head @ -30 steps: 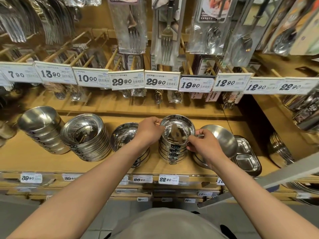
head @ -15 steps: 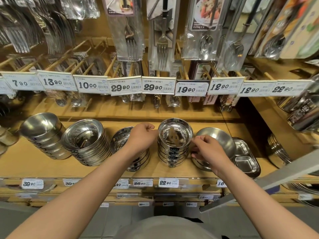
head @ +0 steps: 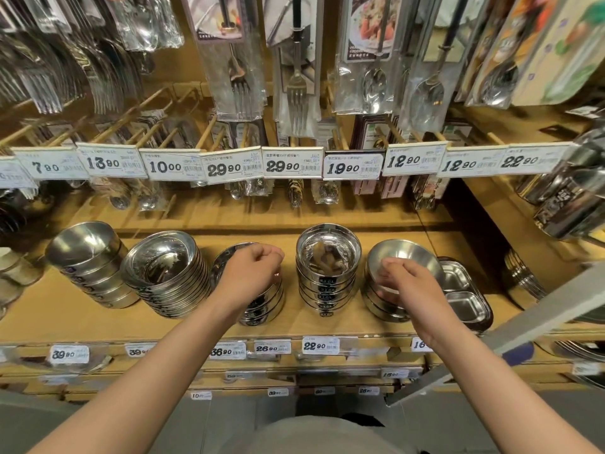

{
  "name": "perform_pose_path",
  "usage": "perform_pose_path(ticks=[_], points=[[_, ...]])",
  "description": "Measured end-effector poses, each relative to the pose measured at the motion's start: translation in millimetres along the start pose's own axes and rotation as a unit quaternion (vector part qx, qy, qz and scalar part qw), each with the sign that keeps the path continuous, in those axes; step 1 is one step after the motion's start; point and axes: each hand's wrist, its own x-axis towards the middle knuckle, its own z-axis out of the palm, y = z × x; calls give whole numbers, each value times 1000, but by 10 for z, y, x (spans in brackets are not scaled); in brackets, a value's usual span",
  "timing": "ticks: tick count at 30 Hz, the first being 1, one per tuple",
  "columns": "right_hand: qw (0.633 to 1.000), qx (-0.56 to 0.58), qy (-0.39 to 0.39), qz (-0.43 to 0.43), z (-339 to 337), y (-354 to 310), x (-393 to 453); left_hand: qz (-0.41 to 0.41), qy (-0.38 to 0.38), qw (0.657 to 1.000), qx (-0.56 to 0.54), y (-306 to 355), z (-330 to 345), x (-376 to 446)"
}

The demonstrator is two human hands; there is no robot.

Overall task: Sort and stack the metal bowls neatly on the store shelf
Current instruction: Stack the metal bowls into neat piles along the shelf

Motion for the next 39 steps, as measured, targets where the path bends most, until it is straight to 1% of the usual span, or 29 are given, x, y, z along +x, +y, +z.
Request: perform_pose_path(ticks=[3, 8, 12, 16, 21, 25, 28, 31, 35, 39], points=[[1000, 11, 10, 0, -99, 105, -13, -5, -1, 1000, -21, -73, 35, -53], [999, 28, 31, 25, -356, 289, -7, -17, -8, 1000, -7, -142, 185, -107], [998, 23, 45, 27, -543, 404, -28, -34, -17, 999, -25, -160, 378, -150], [998, 26, 54, 38, -783, 537, -90, -30, -35, 999, -5, -227, 637, -234], [996, 25, 60, 53, -1133, 631, -105, -73, -62, 995, -5, -264, 1033, -348], [996, 14, 62, 61, -1299, 648, -22, -103, -50, 993, -9, -296, 1367, -371], [996, -9, 48, 80, -1379, 713, 51, -127, -54, 990, -2, -346, 1532, -429], [994, -2, 15, 104, -1418, 830, 48, -148, -45, 988, -11, -420, 1561, -545], [991, 8, -24, 132, -1220, 939, 3, -182, 8, 983, -26, -498, 1350, -732], [988, -13, -102, 115, -804, 925, -86, -196, 86, 976, -45, -527, 959, -927]])
